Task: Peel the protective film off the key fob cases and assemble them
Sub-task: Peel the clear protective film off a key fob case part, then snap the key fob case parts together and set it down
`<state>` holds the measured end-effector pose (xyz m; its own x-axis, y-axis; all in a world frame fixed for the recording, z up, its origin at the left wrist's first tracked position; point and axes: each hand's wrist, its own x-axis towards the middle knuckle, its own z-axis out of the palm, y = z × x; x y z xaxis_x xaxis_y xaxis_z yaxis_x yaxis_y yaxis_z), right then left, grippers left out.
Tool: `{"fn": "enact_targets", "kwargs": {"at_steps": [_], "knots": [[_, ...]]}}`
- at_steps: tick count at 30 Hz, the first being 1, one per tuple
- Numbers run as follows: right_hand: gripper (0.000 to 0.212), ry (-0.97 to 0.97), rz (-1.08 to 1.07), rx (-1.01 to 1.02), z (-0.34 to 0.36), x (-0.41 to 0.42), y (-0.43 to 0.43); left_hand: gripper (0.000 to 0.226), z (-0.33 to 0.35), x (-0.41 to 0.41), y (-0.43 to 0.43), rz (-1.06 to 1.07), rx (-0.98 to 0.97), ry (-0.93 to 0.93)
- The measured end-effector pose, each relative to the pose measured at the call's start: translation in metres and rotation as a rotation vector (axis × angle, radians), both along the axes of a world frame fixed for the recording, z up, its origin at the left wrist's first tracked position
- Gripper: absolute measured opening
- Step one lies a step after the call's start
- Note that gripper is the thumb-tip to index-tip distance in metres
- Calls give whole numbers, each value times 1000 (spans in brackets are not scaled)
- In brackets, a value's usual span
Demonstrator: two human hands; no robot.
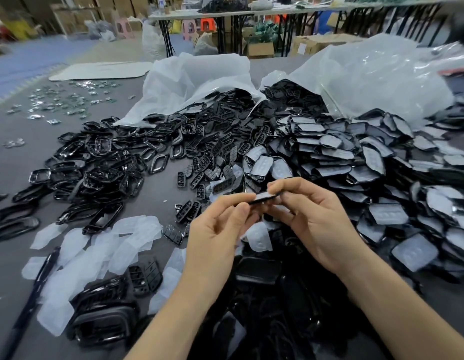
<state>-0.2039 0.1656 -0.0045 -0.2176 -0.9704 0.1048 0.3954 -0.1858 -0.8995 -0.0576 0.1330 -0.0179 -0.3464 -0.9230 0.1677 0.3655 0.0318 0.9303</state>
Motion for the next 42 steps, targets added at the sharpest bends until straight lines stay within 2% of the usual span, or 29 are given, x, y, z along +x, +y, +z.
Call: {"fn": "enact_targets", "kwargs": {"at_steps": [3, 5, 6, 8, 11, 14, 16, 18, 20, 22, 25, 29, 34, 38, 42], "knots": [[14, 57, -56, 17, 6, -3, 3, 20, 0, 4, 0, 90, -200, -222], [7, 241, -133, 60, 9, -6, 4, 22, 0, 7, 1, 153, -375, -387], [15, 339, -155, 90, 10, -8, 4, 23, -1, 8, 1, 182, -452, -453], [25, 459, -142, 129, 12, -11, 6, 29, -3, 7, 2, 201, -520, -519], [25, 591, -165, 105, 21, -20, 11, 33, -2, 6, 3, 204, -563, -579], [24, 598, -295, 80, 37, -42, 16, 28, 4, 12, -3, 310, -639, -724], [23, 609, -360, 86, 47, -61, 23, 34, 3, 21, -14, 381, -634, -917], [22, 697, -381, 128, 53, -79, 31, 44, -2, 31, -29, 391, -542, -1194], [21, 868, -411, 235, 51, -95, 38, 51, -5, 36, -38, 324, -400, -1396], [18, 1055, -500, 366, 47, -109, 43, 50, -6, 36, -38, 258, -328, -1491], [20, 1180, -632, 509, 41, -120, 45, 40, -6, 35, -33, 235, -402, -1418], [15, 1306, -728, 608, 36, -120, 40, 36, -2, 37, -34, 314, -447, -1317], [6, 1356, -830, 423, 32, -96, 27, 38, 0, 37, -34, 451, -469, -1313], [9, 1415, -738, 285, 28, -60, 15, 35, 1, 41, -36, 485, -448, -1198], [10, 1489, -437, 178, 20, -16, 6, 34, 5, 48, -39, 571, -362, -940]]}}
